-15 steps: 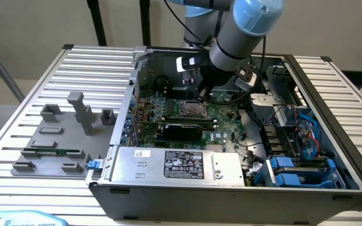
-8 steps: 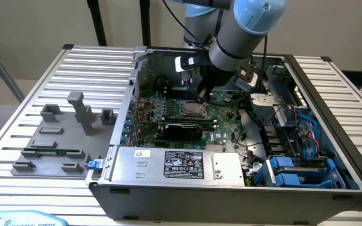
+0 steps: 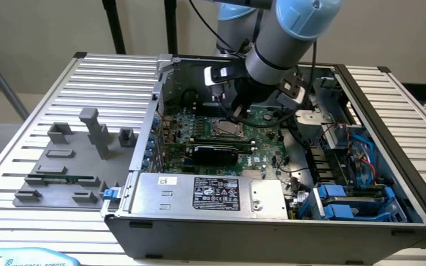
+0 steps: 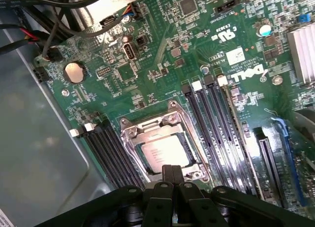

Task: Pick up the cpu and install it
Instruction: 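Install the second cpu locking lever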

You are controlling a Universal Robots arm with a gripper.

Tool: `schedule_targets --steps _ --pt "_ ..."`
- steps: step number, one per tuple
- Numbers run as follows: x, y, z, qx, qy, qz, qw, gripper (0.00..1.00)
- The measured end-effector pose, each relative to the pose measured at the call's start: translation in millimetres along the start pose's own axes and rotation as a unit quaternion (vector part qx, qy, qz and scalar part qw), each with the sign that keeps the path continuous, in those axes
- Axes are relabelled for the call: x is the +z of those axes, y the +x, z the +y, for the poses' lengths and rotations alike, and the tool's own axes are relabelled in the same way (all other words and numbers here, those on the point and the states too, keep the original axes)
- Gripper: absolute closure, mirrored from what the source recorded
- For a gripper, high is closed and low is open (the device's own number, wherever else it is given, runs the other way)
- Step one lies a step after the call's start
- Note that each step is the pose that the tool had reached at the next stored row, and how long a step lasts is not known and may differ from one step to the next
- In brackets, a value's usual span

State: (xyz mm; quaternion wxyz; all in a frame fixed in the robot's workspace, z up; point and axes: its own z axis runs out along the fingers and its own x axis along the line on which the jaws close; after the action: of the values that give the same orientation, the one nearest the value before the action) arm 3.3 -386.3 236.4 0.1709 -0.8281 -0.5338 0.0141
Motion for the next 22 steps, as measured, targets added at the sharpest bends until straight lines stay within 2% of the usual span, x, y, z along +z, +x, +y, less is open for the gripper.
schedule_targets --steps 11,14,17,22 --pt "-8.6 -20.9 -2.0 0.0 0.0 0.0 1.0 0.89" --pt "-9.1 -27.8 -5.6 0.0 0.0 -0.0001 1.0 0.89" --pt "-8.4 -36.3 -13.3 0.0 0.0 0.0 1.0 0.89" --pt "-6.7 -39.8 -19.4 0.0 0.0 0.0001 1.0 0.89"
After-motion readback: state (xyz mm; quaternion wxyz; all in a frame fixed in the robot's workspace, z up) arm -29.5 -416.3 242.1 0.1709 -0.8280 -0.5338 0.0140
